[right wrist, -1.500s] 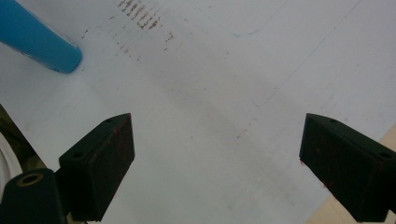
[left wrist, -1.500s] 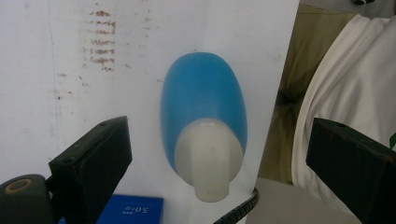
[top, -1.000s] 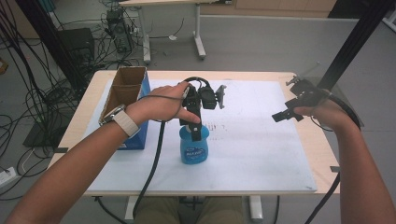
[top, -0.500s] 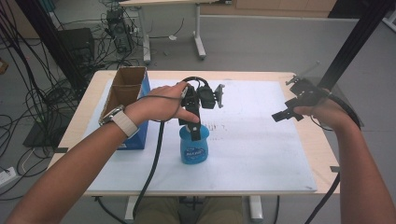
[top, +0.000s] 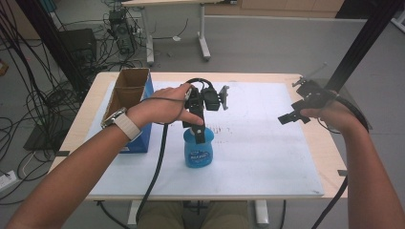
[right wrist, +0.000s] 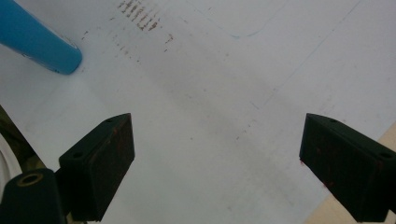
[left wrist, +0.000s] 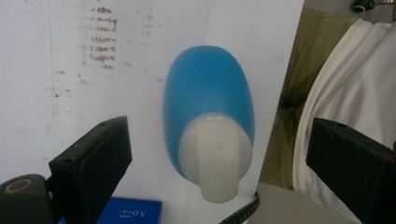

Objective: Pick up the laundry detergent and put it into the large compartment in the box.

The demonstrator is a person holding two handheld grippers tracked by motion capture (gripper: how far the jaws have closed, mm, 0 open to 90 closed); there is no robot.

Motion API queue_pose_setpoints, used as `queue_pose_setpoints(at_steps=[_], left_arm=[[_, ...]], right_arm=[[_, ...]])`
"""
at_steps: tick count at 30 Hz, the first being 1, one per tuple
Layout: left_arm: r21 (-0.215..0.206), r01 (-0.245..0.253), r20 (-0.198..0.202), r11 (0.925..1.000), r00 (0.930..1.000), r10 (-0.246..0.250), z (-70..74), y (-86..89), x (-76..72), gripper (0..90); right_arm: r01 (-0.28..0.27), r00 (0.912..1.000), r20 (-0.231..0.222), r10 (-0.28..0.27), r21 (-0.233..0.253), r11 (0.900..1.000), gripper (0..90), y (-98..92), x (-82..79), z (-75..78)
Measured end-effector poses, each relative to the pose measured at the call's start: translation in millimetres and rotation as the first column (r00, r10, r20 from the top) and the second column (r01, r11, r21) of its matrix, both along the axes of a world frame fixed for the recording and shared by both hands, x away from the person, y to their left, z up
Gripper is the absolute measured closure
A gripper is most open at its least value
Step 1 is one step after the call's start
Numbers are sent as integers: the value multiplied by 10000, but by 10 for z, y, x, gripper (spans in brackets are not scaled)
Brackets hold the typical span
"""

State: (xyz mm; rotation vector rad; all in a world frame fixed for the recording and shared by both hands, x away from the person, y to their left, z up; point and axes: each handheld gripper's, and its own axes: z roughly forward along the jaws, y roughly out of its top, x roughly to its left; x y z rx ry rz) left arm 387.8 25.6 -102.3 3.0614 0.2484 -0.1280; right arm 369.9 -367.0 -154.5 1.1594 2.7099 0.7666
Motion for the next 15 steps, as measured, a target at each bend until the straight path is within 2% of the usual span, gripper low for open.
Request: queue_pose_setpoints(at_steps=[15], left_arm=[[-41,-32,2,10000,10000,32,-4,17,0,72]], right_arm=[[21,10000,22,-21,-30,10000,102,-4,-5,6]])
